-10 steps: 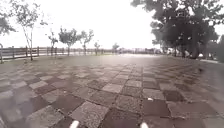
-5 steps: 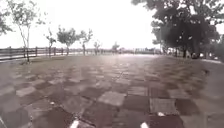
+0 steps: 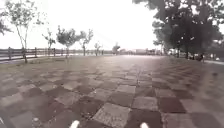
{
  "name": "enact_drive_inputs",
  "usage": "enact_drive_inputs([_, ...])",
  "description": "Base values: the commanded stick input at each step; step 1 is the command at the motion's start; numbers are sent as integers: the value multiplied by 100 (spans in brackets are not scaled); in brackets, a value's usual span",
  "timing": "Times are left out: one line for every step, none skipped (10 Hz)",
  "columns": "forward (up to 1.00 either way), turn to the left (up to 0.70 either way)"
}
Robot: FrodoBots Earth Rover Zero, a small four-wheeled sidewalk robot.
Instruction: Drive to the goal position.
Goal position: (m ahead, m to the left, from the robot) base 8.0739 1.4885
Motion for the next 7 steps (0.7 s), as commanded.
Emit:
enact_drive_inputs([70, 0])
enact_drive_inputs([70, 0])
enact_drive_inputs([70, 0])
enact_drive_inputs([70, 0])
enact_drive_inputs([70, 0])
enact_drive_inputs([70, 0])
enact_drive_inputs([70, 0])
